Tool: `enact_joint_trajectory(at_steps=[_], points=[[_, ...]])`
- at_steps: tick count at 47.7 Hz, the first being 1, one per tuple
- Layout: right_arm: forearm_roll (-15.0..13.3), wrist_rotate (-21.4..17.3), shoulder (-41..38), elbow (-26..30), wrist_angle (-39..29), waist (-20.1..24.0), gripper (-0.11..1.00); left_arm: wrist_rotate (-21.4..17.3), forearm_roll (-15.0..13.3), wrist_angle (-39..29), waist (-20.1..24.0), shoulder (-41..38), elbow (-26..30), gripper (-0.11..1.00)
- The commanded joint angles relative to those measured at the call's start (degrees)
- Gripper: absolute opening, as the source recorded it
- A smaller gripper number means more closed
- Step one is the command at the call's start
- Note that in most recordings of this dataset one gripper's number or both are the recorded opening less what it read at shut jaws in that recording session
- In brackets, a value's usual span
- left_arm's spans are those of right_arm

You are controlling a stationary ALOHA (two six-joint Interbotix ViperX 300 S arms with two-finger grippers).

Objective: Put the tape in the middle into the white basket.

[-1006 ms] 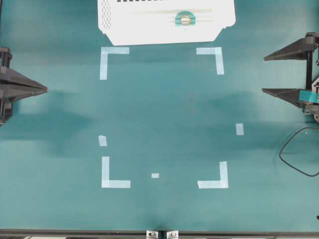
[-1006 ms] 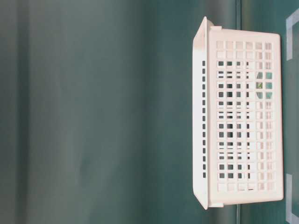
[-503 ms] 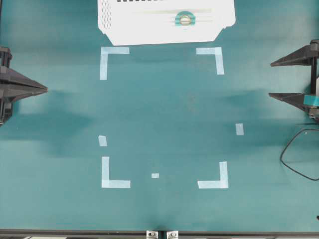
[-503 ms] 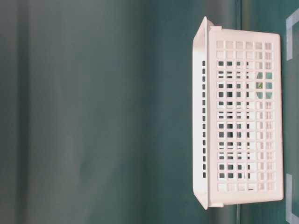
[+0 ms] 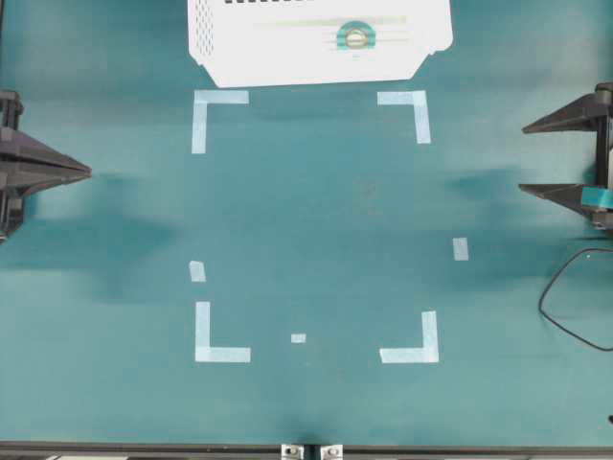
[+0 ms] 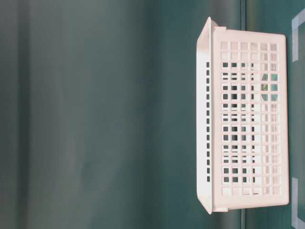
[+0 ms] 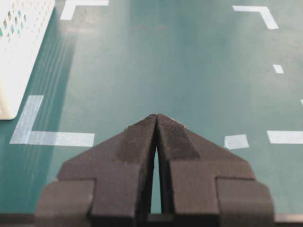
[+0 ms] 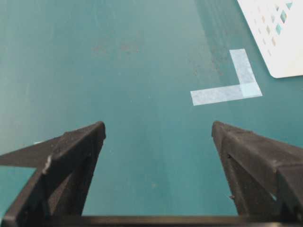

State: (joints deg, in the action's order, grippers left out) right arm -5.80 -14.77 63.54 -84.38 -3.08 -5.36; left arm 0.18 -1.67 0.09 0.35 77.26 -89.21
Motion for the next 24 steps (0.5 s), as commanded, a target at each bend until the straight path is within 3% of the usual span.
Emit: enact_joint_trajectory(at_steps=[1, 13, 24], points=[[-0.2, 0.0, -0.4, 0.5, 0.4, 0.1, 0.98, 0.1, -0.1, 0.6, 0.2, -0.4, 0.7, -0.11], [-1.3, 0.2, 0.7, 0.3, 0.8, 0.1, 0.97, 0.1, 0.0, 0.6, 0.2, -0.4, 0.7, -0.11], [-4.8, 0.2, 4.1, -1.0, 1.7, 0.1, 0.97, 0.1, 0.0, 0.6, 0.2, -0.4, 0.6, -0.11]])
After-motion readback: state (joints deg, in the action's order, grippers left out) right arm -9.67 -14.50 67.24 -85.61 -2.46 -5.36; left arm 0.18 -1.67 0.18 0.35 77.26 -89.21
